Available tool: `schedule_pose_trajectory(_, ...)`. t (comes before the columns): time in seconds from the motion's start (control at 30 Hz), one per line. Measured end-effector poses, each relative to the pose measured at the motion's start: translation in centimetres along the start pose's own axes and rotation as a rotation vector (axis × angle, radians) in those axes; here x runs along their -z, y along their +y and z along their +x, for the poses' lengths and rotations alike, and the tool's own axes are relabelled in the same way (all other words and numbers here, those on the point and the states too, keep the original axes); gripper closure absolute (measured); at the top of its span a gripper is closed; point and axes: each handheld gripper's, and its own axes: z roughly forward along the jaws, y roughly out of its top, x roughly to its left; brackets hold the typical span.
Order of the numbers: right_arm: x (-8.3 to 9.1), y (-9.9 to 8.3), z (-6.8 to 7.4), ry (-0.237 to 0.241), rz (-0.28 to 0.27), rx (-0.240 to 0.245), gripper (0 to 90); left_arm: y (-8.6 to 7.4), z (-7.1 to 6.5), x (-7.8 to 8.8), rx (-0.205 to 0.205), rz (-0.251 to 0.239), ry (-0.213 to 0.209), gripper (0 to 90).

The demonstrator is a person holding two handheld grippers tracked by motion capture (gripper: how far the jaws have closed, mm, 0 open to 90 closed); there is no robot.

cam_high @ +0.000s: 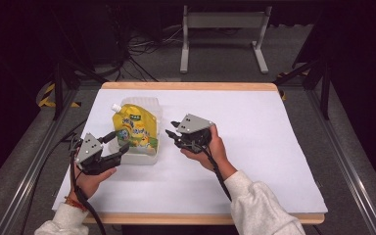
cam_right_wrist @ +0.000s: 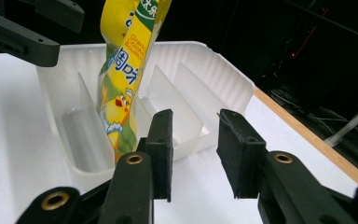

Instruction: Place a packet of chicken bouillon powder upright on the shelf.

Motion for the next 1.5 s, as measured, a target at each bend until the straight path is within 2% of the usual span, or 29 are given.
schedule_pose_trajectory(0.23, 1.4, -0.5, -0.4, -0.026, 0.03, 0.021, 61.5, 0.4, -1.2, -0.4, -0.014, 0.018, -0.017, 27.6)
schedule_pose_trajectory(0.67, 3.5, -1.8, -1.8, -0.056, 0.076, 0.016, 54.3, 1.0, -3.2, -0.6, -0.031, 0.029, -0.07, 16.8)
schedule_pose_trajectory(1.0, 4.7, -2.9, -2.5, -0.069, 0.121, 0.041, 51.5, 1.1, -4.6, -1.0, -0.057, 0.051, -0.11, 12.7)
schedule_pose_trajectory(1.23, 5.7, -3.9, -3.0, -0.077, 0.175, 0.055, 48.3, 1.2, -5.4, -1.1, -0.07, 0.058, -0.131, 11.4)
schedule_pose_trajectory(1.33, 6.3, -4.3, -3.2, -0.084, 0.19, 0.06, 46.2, 1.1, -6.0, -1.2, -0.081, 0.07, -0.15, 10.7)
schedule_pose_trajectory(1.5, 7.3, -5.2, -3.5, -0.092, 0.215, 0.064, 40.9, 0.8, -6.8, -1.5, -0.126, 0.092, -0.185, 10.0)
